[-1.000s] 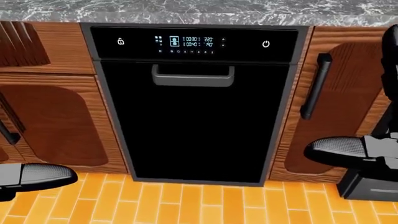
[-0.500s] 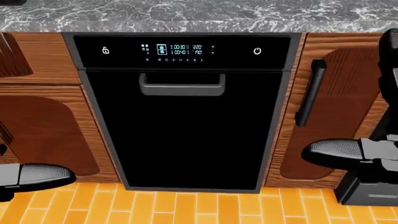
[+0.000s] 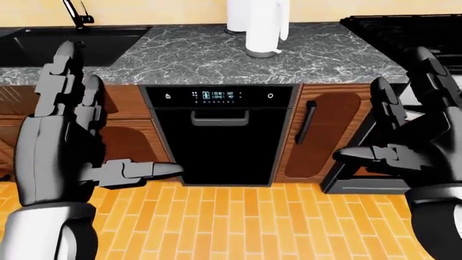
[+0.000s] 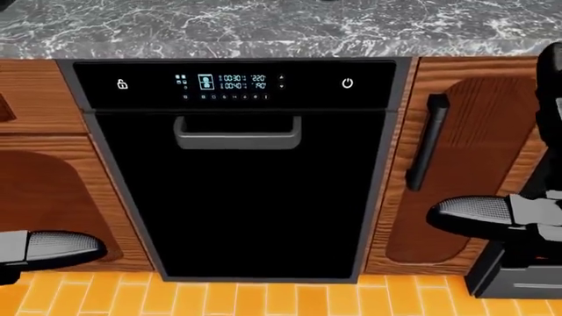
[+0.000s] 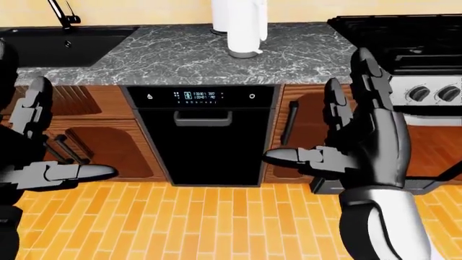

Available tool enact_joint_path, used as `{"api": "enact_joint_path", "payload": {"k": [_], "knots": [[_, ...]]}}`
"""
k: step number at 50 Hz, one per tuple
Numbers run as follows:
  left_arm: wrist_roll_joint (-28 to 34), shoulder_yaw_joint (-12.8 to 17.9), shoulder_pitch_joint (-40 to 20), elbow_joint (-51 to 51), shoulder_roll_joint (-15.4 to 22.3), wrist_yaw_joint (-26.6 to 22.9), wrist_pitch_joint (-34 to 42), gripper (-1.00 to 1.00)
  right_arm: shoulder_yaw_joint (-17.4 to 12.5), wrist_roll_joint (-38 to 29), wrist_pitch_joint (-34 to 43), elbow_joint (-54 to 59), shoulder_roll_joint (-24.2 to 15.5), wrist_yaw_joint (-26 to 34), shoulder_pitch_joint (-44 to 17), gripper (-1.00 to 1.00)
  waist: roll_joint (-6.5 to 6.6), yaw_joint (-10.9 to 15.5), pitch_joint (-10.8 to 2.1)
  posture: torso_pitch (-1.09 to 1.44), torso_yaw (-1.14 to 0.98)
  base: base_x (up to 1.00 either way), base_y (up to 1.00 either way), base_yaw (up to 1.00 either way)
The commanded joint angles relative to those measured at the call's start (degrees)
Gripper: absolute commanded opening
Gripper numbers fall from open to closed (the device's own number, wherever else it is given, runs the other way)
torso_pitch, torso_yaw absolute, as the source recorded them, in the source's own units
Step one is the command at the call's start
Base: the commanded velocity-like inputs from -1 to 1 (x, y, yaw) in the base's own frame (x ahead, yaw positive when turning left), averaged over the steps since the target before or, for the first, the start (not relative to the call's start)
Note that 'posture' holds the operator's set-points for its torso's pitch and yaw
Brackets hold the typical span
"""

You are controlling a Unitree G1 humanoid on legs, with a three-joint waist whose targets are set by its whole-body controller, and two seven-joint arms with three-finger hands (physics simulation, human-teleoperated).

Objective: Close the lid of the electric kettle.

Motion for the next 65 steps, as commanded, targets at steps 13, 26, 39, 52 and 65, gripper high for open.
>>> {"api": "enact_joint_path", "payload": {"k": [13,26,39,52,65], "knots": [[1.0,1.7,-1.3,-1.2,0.6,-0.5,-1.2,1.0,-1.6,0.4,-1.6,-1.1,-1.5,-0.9,-1.7,1.0,-5.61,-0.5,-1.34,0.0,0.0,0.13,-0.04,0.0],[0.9,1.3,-1.6,-1.2,0.9,-0.1,-1.3,1.0,-1.2,-0.8,-1.6,-1.1,-1.0,0.0,-1.5,1.0,0.81,-0.4,-1.05,0.0,0.0,0.13,-0.04,0.0],[1.7,1.2,-1.5,-1.2,0.2,-0.6,-1.0,1.0,0.0,-3.1,-2.3,-1.1,-1.4,1.1,-0.9,1.0,-5.71,-0.6,-1.4,0.0,0.0,0.13,-0.04,0.0],[1.5,1.6,-1.2,-1.2,0.3,-0.7,-1.0,1.0,-0.4,-2.2,-2.0,-1.1,-1.6,0.6,-1.1,1.0,0.98,-0.4,-1.15,0.0,0.0,0.14,-0.04,0.0],[0.8,1.6,-1.5,-1.2,0.8,-0.2,-1.1,1.0,0.3,-2.4,-2.7,-1.1,-1.9,0.3,-0.7,1.0,-5.71,-0.6,-1.51,0.0,0.0,0.14,-0.04,0.0]]}}
